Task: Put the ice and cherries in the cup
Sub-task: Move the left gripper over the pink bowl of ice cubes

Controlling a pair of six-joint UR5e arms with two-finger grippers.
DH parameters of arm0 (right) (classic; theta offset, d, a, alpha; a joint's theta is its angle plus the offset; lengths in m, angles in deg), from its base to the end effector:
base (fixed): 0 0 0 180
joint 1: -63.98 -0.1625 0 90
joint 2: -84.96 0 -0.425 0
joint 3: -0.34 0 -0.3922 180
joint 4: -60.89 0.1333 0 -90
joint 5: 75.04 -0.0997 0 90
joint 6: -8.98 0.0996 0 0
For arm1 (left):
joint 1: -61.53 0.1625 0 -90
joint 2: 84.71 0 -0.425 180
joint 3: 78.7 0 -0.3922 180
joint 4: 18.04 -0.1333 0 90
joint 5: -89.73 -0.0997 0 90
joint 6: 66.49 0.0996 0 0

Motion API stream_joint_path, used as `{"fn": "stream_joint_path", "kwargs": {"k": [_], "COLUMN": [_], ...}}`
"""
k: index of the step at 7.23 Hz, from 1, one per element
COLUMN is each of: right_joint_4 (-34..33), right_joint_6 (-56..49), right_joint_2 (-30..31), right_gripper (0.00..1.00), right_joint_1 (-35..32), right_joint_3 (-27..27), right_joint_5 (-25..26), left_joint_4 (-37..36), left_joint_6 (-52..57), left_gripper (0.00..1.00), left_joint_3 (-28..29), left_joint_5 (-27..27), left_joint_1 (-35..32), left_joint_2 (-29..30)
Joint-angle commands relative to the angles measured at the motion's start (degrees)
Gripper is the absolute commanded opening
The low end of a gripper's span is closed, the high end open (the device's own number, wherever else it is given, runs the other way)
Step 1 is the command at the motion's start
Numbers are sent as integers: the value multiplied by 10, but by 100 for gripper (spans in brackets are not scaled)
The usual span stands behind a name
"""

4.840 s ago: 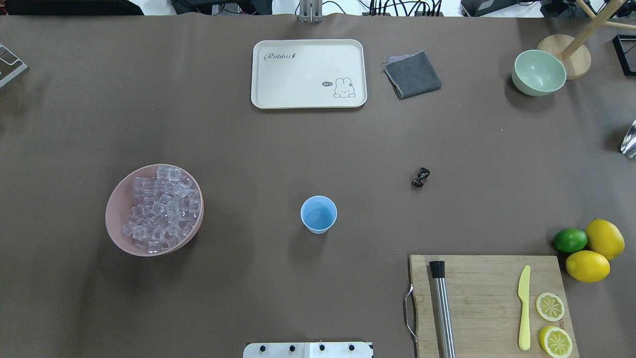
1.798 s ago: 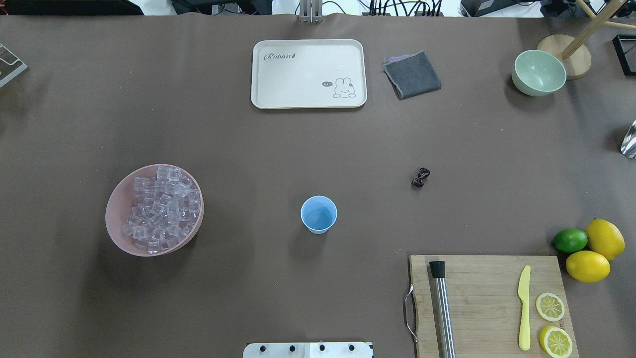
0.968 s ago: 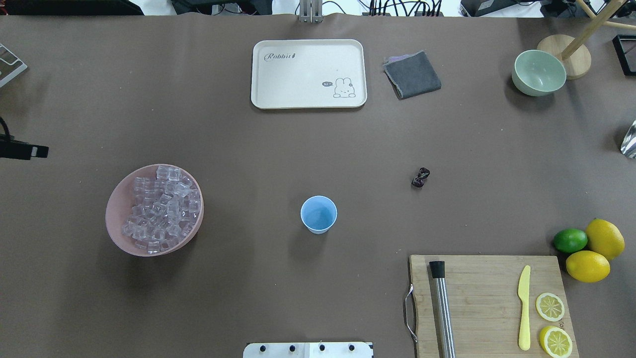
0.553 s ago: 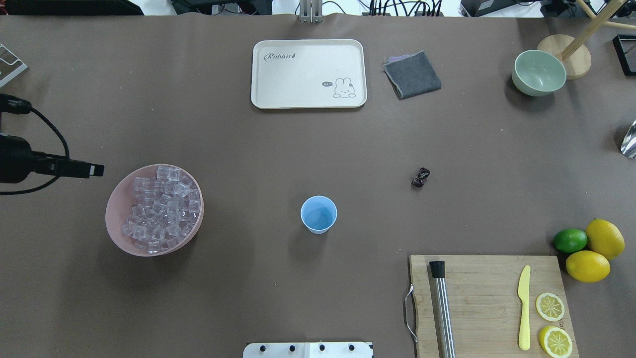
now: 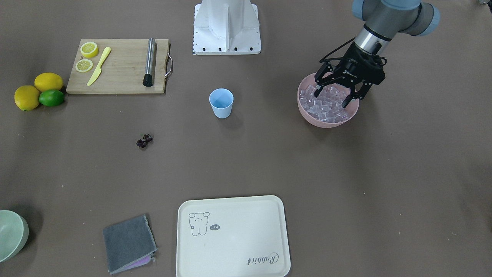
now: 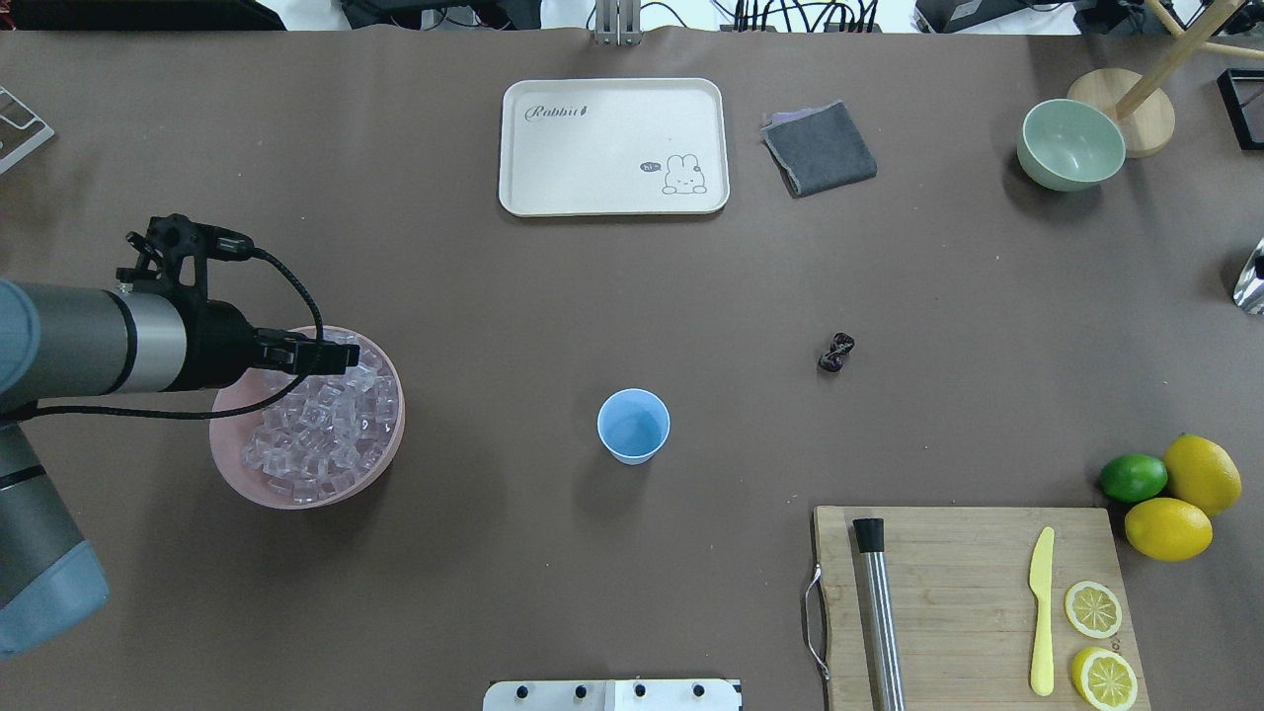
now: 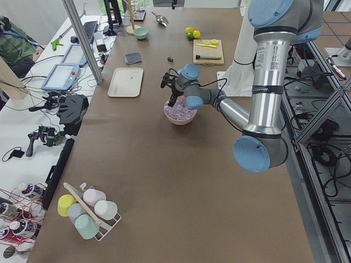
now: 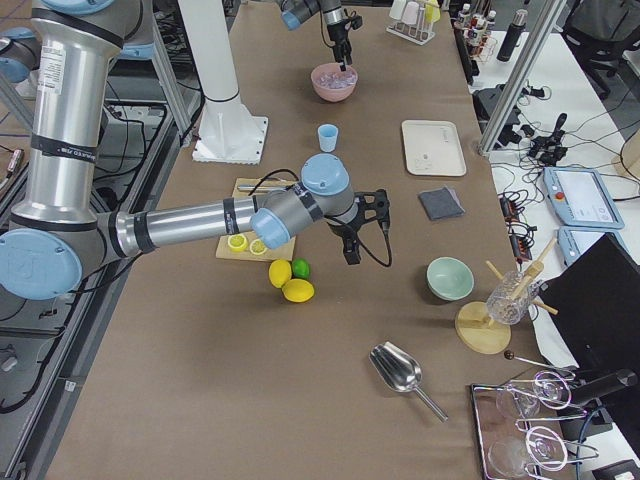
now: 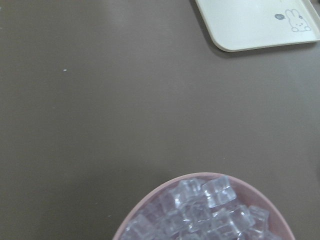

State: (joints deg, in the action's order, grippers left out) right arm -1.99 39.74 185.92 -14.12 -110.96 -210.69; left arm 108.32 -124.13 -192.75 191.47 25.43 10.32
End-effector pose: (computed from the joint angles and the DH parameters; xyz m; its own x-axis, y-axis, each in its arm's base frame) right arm -0.0272 -0.4301 0.5040 0.5944 -0.0923 0.7988 -0.1633 0.9588 0.2323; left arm 0.3456 -0.3919 0.3451 0.5124 0.2749 -0.8135 0.1812 0.8914 0.4154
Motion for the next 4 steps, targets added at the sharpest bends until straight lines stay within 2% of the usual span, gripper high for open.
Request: {"fn": "stream_joint_path", "kwargs": {"k": [1, 4], "right_joint_4": [2, 2], "right_joint_6": [0, -1], "right_joint_2": [1, 0], "right_gripper": [100, 100], "right_joint_1": [1, 1], "right_joint_3": [4, 6], "right_joint_5": [0, 0], "left_joint_4": [-22, -58], "left_joint_6": [3, 5], "left_gripper": [98, 98], "left_joint_3": [7, 18], "left_joint_5": [-48, -87], "left_joint_1": [23, 51], "left_joint_2": [7, 12]}}
